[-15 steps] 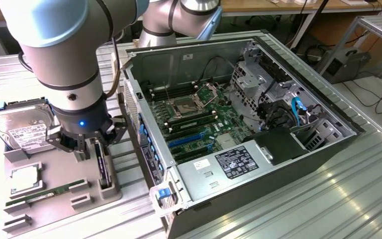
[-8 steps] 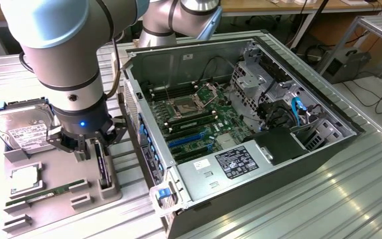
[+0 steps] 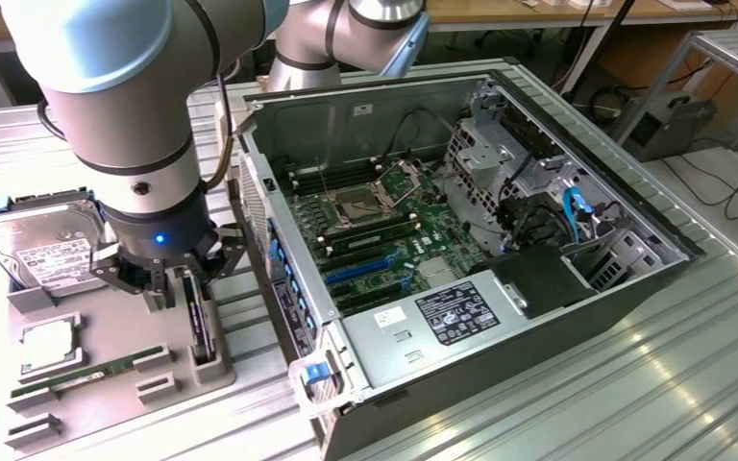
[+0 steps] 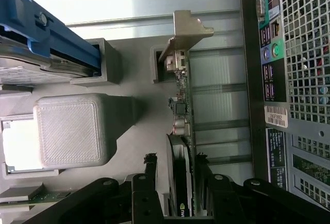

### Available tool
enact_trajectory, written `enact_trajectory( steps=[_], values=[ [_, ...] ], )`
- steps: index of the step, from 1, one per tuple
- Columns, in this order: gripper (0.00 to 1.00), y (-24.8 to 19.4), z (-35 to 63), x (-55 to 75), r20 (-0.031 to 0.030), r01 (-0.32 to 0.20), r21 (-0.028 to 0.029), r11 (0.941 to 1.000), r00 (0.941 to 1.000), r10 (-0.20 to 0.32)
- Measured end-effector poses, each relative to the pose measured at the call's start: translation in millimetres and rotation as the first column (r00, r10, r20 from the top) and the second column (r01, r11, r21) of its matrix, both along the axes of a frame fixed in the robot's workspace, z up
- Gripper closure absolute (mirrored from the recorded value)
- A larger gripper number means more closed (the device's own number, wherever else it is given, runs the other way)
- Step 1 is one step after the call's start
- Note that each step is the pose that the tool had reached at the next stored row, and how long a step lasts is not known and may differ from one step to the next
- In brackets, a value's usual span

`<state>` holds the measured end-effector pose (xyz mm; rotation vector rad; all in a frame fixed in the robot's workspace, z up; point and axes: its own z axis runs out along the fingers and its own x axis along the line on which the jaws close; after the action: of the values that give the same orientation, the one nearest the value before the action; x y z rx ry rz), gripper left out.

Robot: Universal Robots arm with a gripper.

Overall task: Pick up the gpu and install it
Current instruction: 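Pick up the gpu and move the gpu toward the slot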

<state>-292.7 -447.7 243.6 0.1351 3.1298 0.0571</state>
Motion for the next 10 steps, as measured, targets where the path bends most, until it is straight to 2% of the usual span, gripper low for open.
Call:
enact_trajectory(
  steps=[2,3,4,5,10],
  values=[
    [0.60,0.0,0.0,0.0,0.0001,0.000,0.0000,1.0000,1.0000,0.000],
    [0.66,0.0,0.0,0.0,0.0000,0.000,0.0000,1.0000,1.0000,0.000],
    [0.66,0.0,0.0,0.0,0.0000,0.000,0.0000,1.0000,1.0000,0.000],
    [0.73,0.0,0.0,0.0,0.0001,0.000,0.0000,1.0000,1.0000,0.000],
    [0.73,0.0,0.0,0.0,0.0000,-0.016,0.0000,0.9999,0.9999,0.016]
  ],
)
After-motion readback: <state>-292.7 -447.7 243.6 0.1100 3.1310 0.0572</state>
